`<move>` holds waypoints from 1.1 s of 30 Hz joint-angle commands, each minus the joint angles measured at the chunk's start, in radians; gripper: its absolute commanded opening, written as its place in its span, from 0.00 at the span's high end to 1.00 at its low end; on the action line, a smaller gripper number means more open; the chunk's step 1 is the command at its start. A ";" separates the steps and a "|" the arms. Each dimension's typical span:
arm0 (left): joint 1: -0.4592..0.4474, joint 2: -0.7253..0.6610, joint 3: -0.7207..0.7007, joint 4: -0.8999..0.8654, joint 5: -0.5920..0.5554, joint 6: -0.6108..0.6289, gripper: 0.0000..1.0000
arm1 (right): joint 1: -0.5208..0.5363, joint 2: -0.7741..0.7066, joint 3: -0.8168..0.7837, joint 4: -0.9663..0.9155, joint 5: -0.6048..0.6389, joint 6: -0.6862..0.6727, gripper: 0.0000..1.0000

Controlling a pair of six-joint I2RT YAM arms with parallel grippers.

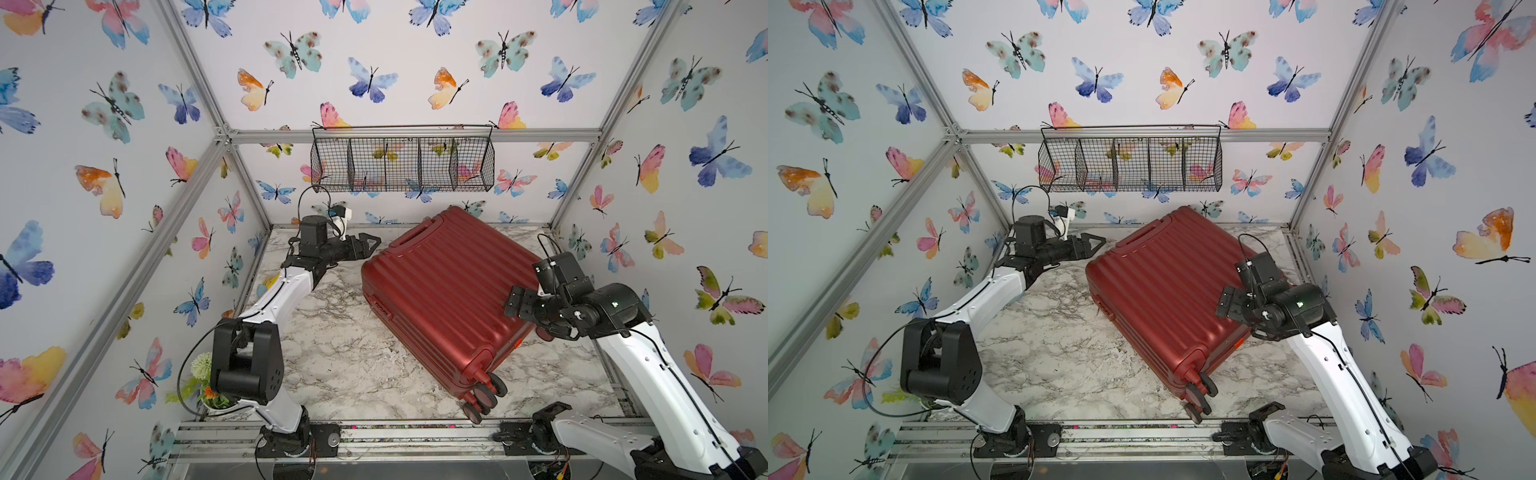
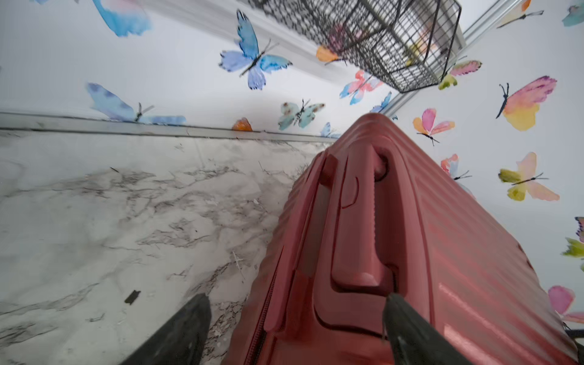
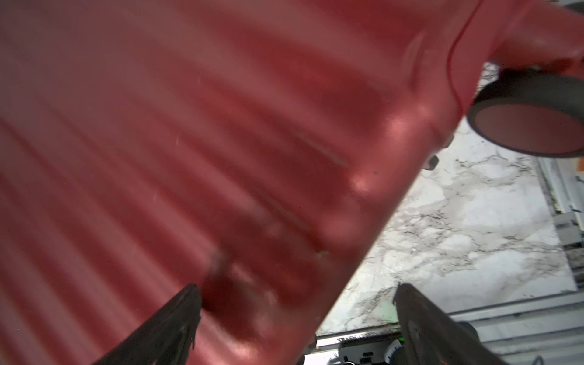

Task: Close the suitcase zippers
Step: Adjust the suitcase at the center of the board.

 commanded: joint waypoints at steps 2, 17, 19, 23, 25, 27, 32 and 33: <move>-0.050 0.001 -0.019 0.073 0.147 -0.026 0.15 | 0.002 0.021 -0.109 0.102 -0.170 0.045 0.02; -0.179 -0.288 -0.517 0.156 0.268 -0.090 0.30 | -0.008 0.358 0.005 0.403 -0.205 -0.149 0.00; -0.217 -0.377 -0.613 0.150 0.245 -0.115 0.30 | -0.013 0.447 0.085 0.393 -0.221 -0.190 0.00; -0.397 -0.556 -0.737 0.167 0.137 -0.220 0.31 | -0.027 0.563 0.185 0.460 -0.259 -0.239 0.00; -0.510 -0.624 -0.735 0.158 0.042 -0.272 0.31 | -0.027 0.634 0.259 0.457 -0.270 -0.267 0.00; -0.581 -0.682 -0.714 0.158 0.001 -0.329 0.31 | -0.029 0.699 0.322 0.449 -0.315 -0.299 0.00; -0.615 -0.770 -0.551 -0.069 -0.063 -0.218 0.27 | -0.029 0.720 0.404 0.358 -0.253 -0.357 0.01; -0.602 -0.776 -0.484 -0.228 -0.207 -0.164 0.24 | -0.029 0.688 0.411 0.330 -0.206 -0.360 0.02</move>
